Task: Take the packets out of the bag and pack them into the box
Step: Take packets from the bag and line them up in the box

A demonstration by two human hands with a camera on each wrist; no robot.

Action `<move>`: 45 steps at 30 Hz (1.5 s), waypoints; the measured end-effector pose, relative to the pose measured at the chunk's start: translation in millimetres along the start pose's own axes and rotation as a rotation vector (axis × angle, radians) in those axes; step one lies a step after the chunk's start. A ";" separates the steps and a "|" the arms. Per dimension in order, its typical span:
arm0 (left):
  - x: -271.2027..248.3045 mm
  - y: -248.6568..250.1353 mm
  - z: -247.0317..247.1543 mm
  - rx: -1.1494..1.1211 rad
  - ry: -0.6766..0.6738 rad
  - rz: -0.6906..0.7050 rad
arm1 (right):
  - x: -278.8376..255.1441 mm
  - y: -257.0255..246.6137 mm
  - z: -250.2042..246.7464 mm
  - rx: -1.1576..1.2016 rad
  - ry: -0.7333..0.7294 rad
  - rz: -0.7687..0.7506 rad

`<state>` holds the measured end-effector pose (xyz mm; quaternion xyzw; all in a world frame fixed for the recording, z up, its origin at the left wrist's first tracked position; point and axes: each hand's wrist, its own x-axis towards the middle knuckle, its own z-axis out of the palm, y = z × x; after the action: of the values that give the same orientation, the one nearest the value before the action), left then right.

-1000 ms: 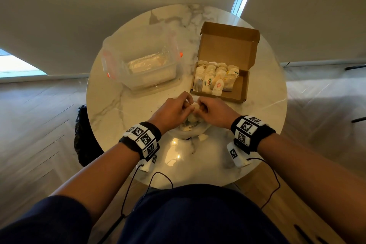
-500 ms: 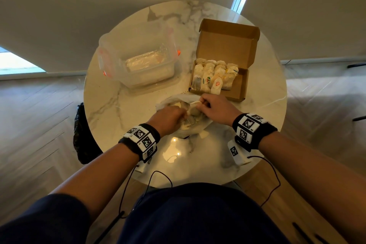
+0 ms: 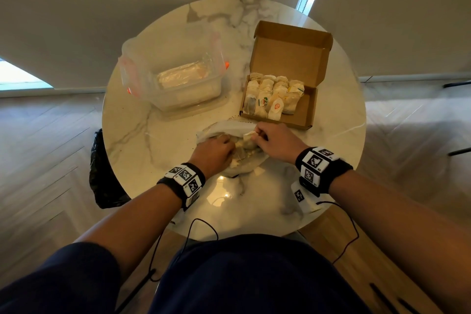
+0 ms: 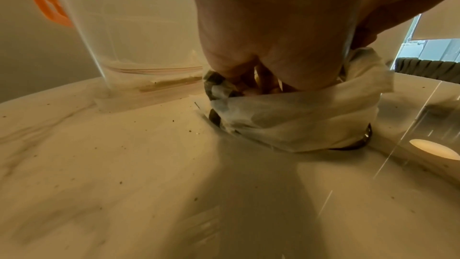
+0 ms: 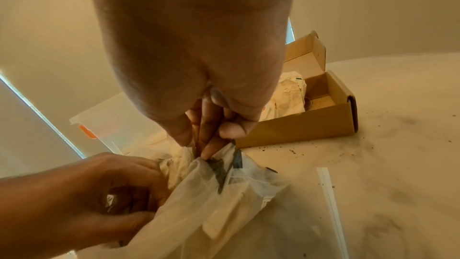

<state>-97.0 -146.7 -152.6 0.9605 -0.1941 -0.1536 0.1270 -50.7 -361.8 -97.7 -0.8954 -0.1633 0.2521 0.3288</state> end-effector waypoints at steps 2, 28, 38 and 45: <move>-1.3 -1.7 -0.8 -0.027 -0.017 -0.017 | -0.1 1.0 -1.1 -0.002 -0.006 0.002; -3.3 -4.3 -6.7 -0.096 0.057 -0.060 | -7.2 -0.9 -0.9 -0.029 -0.005 0.003; -17.4 -2.2 -40.3 -0.359 -0.050 0.104 | -0.1 3.5 -2.0 -0.006 0.017 0.001; -21.4 1.1 -62.3 -0.539 -0.027 0.169 | 5.4 0.3 0.6 0.010 0.069 -0.059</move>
<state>-94.6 -127.4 -89.7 0.8704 -0.2272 -0.2014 0.3876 -46.6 -359.3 -100.2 -0.8966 -0.1769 0.2124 0.3461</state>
